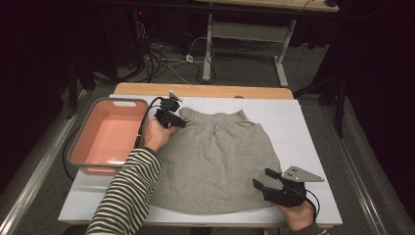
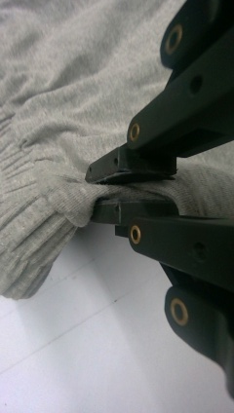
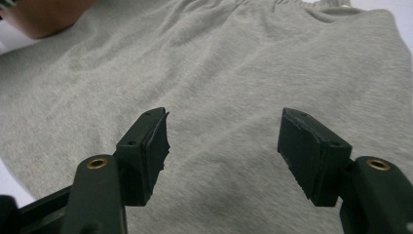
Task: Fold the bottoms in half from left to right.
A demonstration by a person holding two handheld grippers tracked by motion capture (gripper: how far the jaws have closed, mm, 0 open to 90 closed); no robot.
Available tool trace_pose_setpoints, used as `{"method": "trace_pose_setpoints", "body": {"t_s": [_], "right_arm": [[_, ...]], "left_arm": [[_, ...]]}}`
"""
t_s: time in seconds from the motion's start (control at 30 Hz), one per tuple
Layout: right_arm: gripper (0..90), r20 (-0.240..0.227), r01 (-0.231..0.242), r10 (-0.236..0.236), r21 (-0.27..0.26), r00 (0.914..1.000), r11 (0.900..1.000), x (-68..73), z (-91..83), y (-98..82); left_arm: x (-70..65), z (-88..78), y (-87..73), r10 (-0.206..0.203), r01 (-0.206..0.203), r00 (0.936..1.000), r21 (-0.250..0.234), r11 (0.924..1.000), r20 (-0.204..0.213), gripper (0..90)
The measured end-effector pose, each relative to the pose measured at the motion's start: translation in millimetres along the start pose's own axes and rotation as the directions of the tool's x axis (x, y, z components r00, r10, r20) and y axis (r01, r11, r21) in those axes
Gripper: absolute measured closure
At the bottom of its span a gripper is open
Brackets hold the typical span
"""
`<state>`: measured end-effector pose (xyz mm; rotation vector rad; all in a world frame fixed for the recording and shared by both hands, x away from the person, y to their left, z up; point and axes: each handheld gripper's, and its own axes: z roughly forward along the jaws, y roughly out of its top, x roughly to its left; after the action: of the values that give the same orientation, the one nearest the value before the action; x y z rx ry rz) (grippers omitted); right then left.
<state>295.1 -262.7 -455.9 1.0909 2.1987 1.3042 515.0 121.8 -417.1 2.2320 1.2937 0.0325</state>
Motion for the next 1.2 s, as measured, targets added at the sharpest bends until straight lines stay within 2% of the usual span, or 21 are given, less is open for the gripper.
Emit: {"method": "trace_pose_setpoints", "body": {"t_s": [0.3, 0.5, 0.6, 0.77, 1.0, 1.2], "right_arm": [[39.4, -0.023, -0.008, 0.008, 0.031, 0.9997, 0.999, 11.0, 10.1, 4.3], [41.5, -0.081, 0.016, -0.012, 0.057, 0.9966, 0.998, 27.7, 24.2, 10.4], [41.3, -0.109, 0.048, -0.039, 0.087, 0.9932, 0.995, 39.2, 33.2, 12.7], [42.7, -0.150, 0.100, -0.084, 0.107, 0.9851, 0.989, 57.5, 46.1, 16.2], [46.4, -0.206, 0.112, -0.079, 0.154, 0.9754, 0.982, 73.8, 62.9, 21.2], [50.5, -0.239, 0.148, -0.098, 0.201, 0.9659, 0.968, 91.2, 76.5, 29.7]], "left_arm": [[-2.7, -6.9, -0.5, 0.016, -0.016, 0.9998, -0.010, 0.9998, 0.016, 79.2], [-4.6, -6.5, 0.1, 0.021, -0.021, 0.9994, -0.013, 0.9997, 0.028, 79.1], [-5.5, -6.8, -0.3, 0.029, -0.029, 0.9990, -0.009, 0.9995, 0.034, 79.1], [-6.9, -7.5, -0.9, 0.035, -0.035, 0.9986, -0.014, 0.9993, 0.040, 79.1], [-7.6, -8.2, -1.2, 0.042, -0.042, 0.9982, -0.012, 0.9991, 0.042, 79.1], [-8.8, -8.6, -0.8, 0.048, -0.048, 0.9980, -0.015, 0.9987, 0.041, 79.1]]}}
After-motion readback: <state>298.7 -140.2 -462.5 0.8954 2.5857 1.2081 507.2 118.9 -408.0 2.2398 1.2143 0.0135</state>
